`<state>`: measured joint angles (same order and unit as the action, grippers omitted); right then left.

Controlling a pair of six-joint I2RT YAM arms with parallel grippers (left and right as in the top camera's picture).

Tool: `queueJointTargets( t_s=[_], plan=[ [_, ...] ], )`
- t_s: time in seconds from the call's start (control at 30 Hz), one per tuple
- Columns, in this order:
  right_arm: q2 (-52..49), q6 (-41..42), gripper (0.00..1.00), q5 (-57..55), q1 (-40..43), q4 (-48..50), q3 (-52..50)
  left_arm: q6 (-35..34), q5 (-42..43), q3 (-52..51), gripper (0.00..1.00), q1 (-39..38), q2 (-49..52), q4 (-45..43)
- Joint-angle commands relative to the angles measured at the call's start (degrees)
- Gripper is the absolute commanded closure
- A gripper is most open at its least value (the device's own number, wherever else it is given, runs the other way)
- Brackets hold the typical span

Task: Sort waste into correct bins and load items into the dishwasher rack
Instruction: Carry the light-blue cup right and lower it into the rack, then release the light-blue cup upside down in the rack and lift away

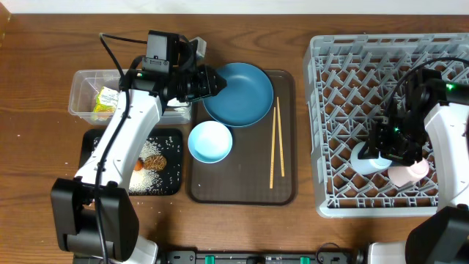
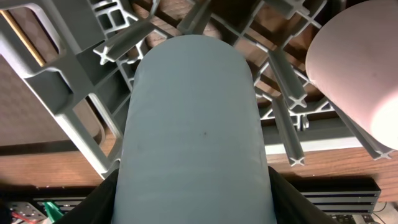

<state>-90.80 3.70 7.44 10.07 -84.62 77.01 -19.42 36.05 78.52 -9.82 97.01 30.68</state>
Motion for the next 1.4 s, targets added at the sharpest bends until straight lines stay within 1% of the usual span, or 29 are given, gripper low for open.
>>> queueJointTargets(
  t_s=[0.0, 0.17, 0.3, 0.63, 0.73, 0.93, 1.0, 1.07, 1.13, 1.2, 1.27, 1.37],
  plan=[
    [-0.22, 0.35, 0.99, 1.01, 0.35, -0.37, -0.15, 0.79, -5.68, 0.28, 0.71, 0.13, -0.42, 0.17],
    [-0.22, 0.33, 0.99, 1.68, 0.35, -1.49, -0.15, 0.79, -11.19, 0.24, 0.72, 0.13, -0.42, 0.66],
    [-0.24, 0.52, 0.99, 1.6, 0.35, -2.82, -0.17, 0.81, -13.51, 0.07, 0.72, 0.13, -0.42, 1.7],
    [-0.24, 1.09, 0.99, -0.48, 0.35, -2.82, -1.18, 0.79, -13.64, 0.07, 0.71, 0.13, -0.42, 1.86],
    [-0.24, 3.06, 0.99, -2.6, 0.35, -2.82, -1.97, 0.81, -13.64, 0.07, 0.71, 0.13, -0.42, 1.84],
    [-0.24, 3.1, 0.99, -2.73, 0.37, -1.64, -2.99, 0.81, -13.64, 0.07, 0.71, 0.13, -0.42, 1.86],
    [-0.24, 3.1, 0.95, -2.75, 0.35, -1.27, -3.02, 0.79, -13.64, 0.07, 0.71, 0.15, -0.42, 1.86],
    [-0.24, 3.1, 0.85, -2.75, 0.35, -1.07, -3.02, 0.81, -13.64, 0.07, 0.71, 0.15, -0.42, 1.84],
    [-0.24, 3.13, 0.79, -2.73, 0.35, -1.07, -3.04, 0.79, -13.66, 0.07, 0.7, 0.15, -0.42, 1.86],
    [-0.24, 3.15, 0.73, -2.73, 0.35, -1.18, -3.21, 0.81, -13.66, 0.07, 0.64, 0.15, -0.42, 1.86],
    [-0.24, 3.61, 0.68, -2.75, 0.35, -1.27, -3.78, 0.81, -13.64, 0.07, 0.62, 0.15, -0.42, 1.84],
    [-0.24, 4.04, 0.67, -2.73, 0.35, -0.13, -5.57, 0.81, -13.66, 0.07, 0.62, 0.15, -0.42, 1.84]
  ],
)
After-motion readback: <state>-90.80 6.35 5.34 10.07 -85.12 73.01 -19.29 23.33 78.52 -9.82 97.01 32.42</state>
